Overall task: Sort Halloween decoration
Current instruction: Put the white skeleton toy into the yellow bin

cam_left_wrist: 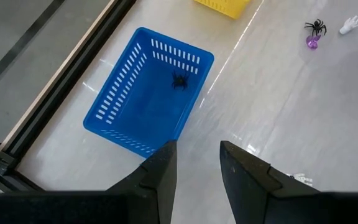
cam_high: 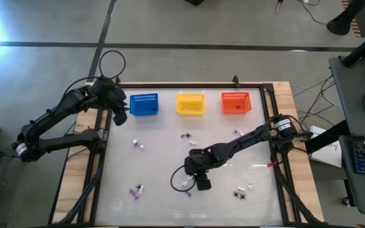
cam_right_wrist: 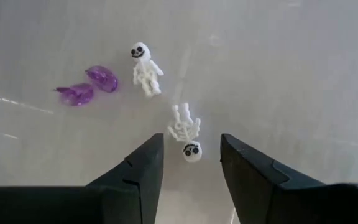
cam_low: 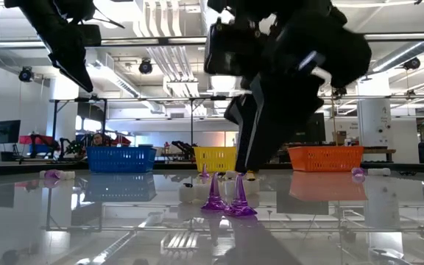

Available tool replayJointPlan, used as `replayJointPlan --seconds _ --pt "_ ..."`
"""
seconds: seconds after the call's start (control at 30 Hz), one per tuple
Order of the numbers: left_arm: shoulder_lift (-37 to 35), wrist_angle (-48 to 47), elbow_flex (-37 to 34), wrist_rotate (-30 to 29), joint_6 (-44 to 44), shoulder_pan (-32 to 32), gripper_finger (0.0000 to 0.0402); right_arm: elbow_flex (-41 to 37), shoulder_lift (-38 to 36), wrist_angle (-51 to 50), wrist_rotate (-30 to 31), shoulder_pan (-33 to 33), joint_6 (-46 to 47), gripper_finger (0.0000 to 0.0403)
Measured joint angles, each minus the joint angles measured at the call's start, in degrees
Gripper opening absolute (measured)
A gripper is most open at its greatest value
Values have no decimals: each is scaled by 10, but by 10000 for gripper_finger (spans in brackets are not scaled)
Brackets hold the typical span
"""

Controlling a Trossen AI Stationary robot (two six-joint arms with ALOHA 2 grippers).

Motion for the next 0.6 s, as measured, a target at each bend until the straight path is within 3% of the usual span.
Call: replayJointPlan --seconds 0.33,0.6 --pt "1 0 0 0 0 0 105 4 36 6 1 1 4 136" --pt "1 0 0 0 0 0 105 3 33 -3 -3 1 35 22"
